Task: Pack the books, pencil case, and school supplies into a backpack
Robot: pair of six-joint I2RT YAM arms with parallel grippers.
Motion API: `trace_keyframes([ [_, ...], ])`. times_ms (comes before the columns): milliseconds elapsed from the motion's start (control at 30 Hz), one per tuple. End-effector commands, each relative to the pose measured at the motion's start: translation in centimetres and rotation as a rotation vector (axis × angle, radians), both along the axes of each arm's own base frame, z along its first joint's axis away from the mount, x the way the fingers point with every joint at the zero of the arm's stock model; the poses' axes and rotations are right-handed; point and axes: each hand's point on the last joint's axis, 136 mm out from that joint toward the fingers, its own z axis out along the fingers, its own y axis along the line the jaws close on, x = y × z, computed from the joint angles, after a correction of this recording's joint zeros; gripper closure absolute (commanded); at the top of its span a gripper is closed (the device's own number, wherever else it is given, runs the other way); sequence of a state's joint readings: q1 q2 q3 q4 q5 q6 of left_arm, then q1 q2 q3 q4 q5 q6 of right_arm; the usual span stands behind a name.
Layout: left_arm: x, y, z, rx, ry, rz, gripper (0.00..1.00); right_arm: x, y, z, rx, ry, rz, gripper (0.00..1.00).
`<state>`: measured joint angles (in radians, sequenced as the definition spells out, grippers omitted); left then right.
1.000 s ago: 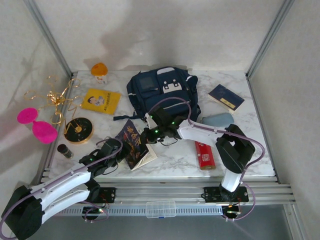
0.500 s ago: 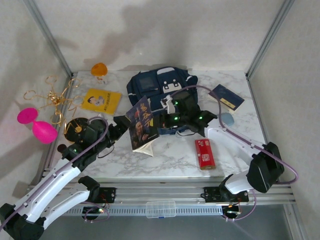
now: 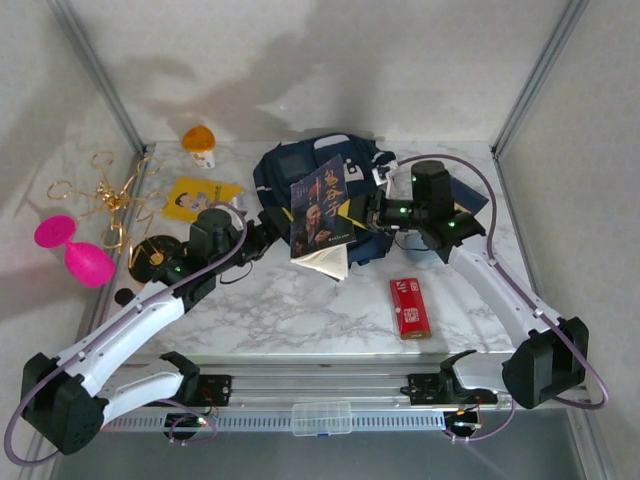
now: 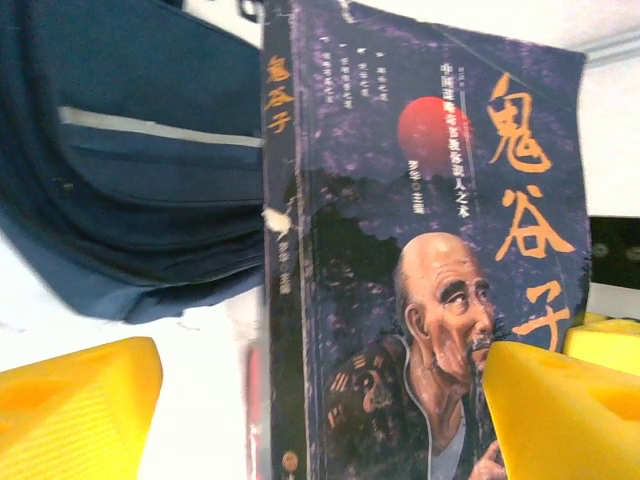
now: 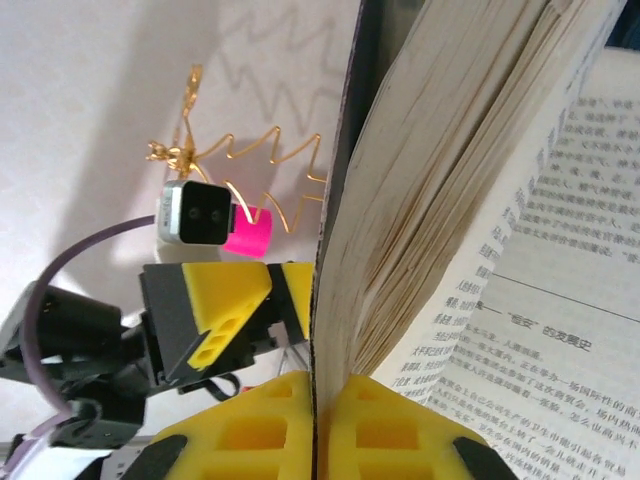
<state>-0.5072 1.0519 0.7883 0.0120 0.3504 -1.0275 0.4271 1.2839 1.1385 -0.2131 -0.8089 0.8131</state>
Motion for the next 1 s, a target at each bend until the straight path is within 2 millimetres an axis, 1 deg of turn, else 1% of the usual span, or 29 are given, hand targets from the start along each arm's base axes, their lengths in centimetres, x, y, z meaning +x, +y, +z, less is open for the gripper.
trace_keyframes([
  [0, 0.7, -2.6, 5.3, -0.108, -0.154, -0.099, 0.2, -1.3, -0.1, 5.0, 0.116, -0.125, 0.078, 1.0],
  [67, 1.2, -3.5, 4.5, -0.095, -0.122, -0.117, 0.21, -1.3, -0.4, 5.7, 0.127, -0.138, 0.083, 1.0],
  [133, 1.8, -3.5, 3.8, -0.068, -0.097, -0.095, 0.21, -1.2, -0.8, 6.1, 0.13, -0.152, 0.069, 1.0],
  [167, 1.9, -3.5, 3.8, -0.07, -0.099, -0.085, 0.21, -1.2, -1.0, 6.3, 0.135, -0.158, 0.067, 1.0],
  [267, 2.1, -4.0, 4.2, -0.118, -0.103, -0.09, 0.22, -1.4, -1.0, 6.9, 0.159, -0.169, 0.082, 1.0],
  [333, 2.0, -4.8, 4.6, -0.153, -0.111, -0.107, 0.23, -1.6, -0.9, 7.1, 0.176, -0.176, 0.096, 1.0],
  [400, 1.7, -5.6, 5.3, -0.189, -0.122, -0.134, 0.26, -1.5, -0.9, 6.9, 0.175, -0.172, 0.096, 1.0],
  [467, 1.4, -6.0, 6.3, -0.23, -0.147, -0.15, 0.29, -1.4, -0.9, 6.2, 0.169, -0.163, 0.096, 1.0],
  [500, 1.3, -6.1, 6.6, -0.247, -0.157, -0.154, 0.32, -1.3, -1.0, 5.8, 0.166, -0.156, 0.093, 1.0],
  [567, 1.0, -6.0, 7.5, -0.283, -0.179, -0.159, 0.41, -1.1, -1.3, 4.6, 0.151, -0.133, 0.081, 1.0],
  [667, 0.9, -5.8, 7.8, -0.291, -0.189, -0.154, 0.55, -0.8, -1.8, 3.1, 0.127, -0.108, 0.06, 1.0],
  [867, 1.0, -6.3, 7.9, -0.301, -0.193, -0.162, 0.81, -0.9, -1.9, 1.8, 0.108, -0.092, 0.068, 1.0],
  [900, 1.0, -6.3, 8.0, -0.303, -0.195, -0.162, 0.85, -0.9, -1.9, 1.7, 0.107, -0.093, 0.069, 0.99],
  [933, 1.1, -6.4, 8.1, -0.308, -0.197, -0.161, 0.88, -1.0, -1.9, 1.5, 0.103, -0.093, 0.071, 0.94],
  [967, 1.2, -6.4, 8.1, -0.31, -0.198, -0.159, 0.9, -1.0, -2.0, 1.2, 0.091, -0.09, 0.065, 0.87],
])
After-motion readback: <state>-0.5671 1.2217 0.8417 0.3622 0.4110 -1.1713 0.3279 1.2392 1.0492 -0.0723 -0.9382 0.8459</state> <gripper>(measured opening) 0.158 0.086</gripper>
